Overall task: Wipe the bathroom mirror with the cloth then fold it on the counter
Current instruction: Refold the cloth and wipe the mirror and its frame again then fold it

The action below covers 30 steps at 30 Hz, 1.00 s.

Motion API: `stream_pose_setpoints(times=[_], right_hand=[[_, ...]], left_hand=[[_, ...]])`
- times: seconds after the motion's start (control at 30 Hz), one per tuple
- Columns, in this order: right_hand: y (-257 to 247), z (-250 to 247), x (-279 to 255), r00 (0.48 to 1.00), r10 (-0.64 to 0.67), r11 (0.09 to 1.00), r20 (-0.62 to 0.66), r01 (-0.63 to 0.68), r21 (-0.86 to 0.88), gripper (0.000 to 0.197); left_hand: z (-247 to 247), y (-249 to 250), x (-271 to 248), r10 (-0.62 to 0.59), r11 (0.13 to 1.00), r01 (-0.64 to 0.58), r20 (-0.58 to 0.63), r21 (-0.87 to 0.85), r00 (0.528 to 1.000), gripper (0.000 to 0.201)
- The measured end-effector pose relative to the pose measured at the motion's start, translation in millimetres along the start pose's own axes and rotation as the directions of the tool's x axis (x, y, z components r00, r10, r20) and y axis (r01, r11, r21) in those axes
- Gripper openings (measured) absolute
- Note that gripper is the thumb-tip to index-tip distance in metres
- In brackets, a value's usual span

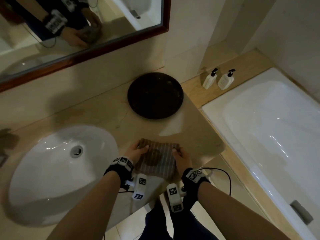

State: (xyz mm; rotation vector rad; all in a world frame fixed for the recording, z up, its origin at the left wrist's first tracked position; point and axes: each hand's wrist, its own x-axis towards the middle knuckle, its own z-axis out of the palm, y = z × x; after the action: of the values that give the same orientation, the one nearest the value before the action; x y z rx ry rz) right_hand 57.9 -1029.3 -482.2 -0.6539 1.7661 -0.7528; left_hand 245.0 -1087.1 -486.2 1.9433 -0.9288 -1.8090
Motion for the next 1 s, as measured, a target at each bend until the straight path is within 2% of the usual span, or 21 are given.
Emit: stream_pose_setpoints(times=[0.1, 0.23, 0.33, 0.37, 0.47, 0.67, 0.83, 1.0], right_hand=[[-6.1, -0.7, 1.2, 0.999, -0.042, 0.998, -0.029, 0.041, -0.047, 0.019], [-29.5, -3.1, 4.3, 0.983, -0.151, 0.982, -0.103, 0.137, -0.133, 0.024], [-56.5, -2.3, 11.7, 0.968, -0.196, 0.975, -0.159, 0.175, -0.136, 0.034], [-66.3, -2.7, 14.7, 0.962, -0.214, 0.971, -0.172, 0.19, -0.146, 0.036], [-89.9, -6.7, 26.5, 0.94, -0.292, 0.949, -0.175, 0.262, -0.175, 0.033], [-116.4, -13.9, 76.5, 0.933, -0.344, 0.918, -0.106, 0.31, -0.246, 0.022], [-139.2, -16.4, 124.8, 0.949, -0.314, 0.911, 0.019, 0.307, -0.276, 0.042], [-175.4, -23.8, 162.5, 0.948, -0.293, 0.881, 0.123, 0.318, -0.351, 0.041]], left_hand=[[7.3, 22.3, -25.4, 0.087, 0.987, -0.073, -0.092, 0.143, 0.992, 0.058], [11.4, 51.0, -39.2, 0.237, 0.928, -0.178, -0.152, 0.327, 0.959, 0.048], [14.5, 71.1, -38.3, 0.39, 0.859, -0.268, -0.219, 0.436, 0.894, 0.044], [15.9, 78.3, -37.6, 0.407, 0.857, -0.279, -0.238, 0.433, 0.882, 0.046], [18.7, 97.7, -32.9, 0.373, 0.883, -0.257, -0.257, 0.392, 0.892, 0.052], [24.3, 129.6, -6.6, 0.338, 0.913, -0.241, -0.278, 0.33, 0.899, 0.053], [24.8, 152.2, 32.9, 0.342, 0.911, -0.232, -0.311, 0.341, 0.887, 0.04], [20.3, 174.9, 66.0, 0.265, 0.919, -0.13, -0.34, 0.372, 0.902, 0.041]])
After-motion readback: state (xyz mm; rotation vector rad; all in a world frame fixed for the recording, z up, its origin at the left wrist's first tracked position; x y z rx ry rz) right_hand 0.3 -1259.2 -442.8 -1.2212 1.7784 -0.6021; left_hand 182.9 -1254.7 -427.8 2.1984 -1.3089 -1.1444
